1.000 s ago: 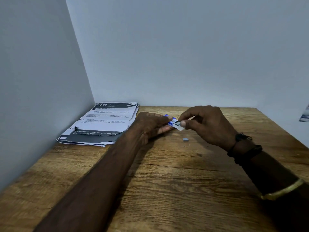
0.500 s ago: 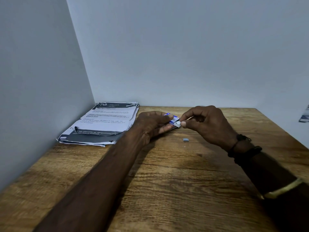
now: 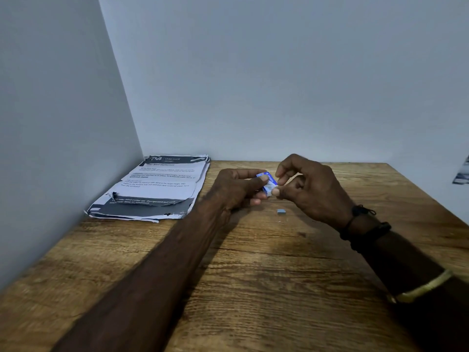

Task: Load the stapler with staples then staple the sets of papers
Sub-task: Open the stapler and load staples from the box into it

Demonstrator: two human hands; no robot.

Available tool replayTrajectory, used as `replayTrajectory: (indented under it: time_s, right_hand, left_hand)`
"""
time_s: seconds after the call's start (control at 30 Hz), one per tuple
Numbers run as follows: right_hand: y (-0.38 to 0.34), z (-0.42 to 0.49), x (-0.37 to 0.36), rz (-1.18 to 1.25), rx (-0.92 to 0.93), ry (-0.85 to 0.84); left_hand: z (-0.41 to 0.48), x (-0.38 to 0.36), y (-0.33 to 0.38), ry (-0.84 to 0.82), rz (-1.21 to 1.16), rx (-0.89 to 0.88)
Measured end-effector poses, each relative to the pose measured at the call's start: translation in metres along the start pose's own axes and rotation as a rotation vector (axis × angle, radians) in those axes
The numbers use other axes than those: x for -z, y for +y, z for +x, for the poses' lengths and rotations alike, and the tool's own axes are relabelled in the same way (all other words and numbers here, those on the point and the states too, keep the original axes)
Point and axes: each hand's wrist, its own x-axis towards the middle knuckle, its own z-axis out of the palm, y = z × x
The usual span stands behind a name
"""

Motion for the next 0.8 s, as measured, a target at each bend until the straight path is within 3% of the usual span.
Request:
replayTrajectory:
  time_s: [0.2, 0.37, 0.43, 0.53, 0.63, 0.8]
  right_hand:
    - [-0.005, 0.001, 0.001, -0.058, 0.004, 0.002]
    - [-0.009, -0.001, 0.001, -0.162, -0.078, 0.057]
    - [-0.007, -0.001, 0.001, -0.236, -0.114, 0.094]
    - [0.001, 0.002, 0.008, -0.349, -0.233, 0.099]
    - [0.011, 0.002, 0.012, -0.427, -0.357, -0.028]
    - [0.017, 0.002, 0.008, -0.477, -0.435, -0.166]
  left_hand:
    - [0.0, -0.003, 0.0, 0.003, -0.034, -0.002]
    - [-0.004, -0.009, 0.002, -0.109, -0.054, 0.001]
    - [-0.003, -0.01, 0.002, -0.082, -0.025, -0.005]
    - [0.005, -0.003, -0.003, 0.15, 0.305, -0.21]
    - [0.008, 0.009, -0.005, 0.317, 0.716, -0.394]
    - [0.012, 0.017, -0.005, 0.262, 1.018, -0.287]
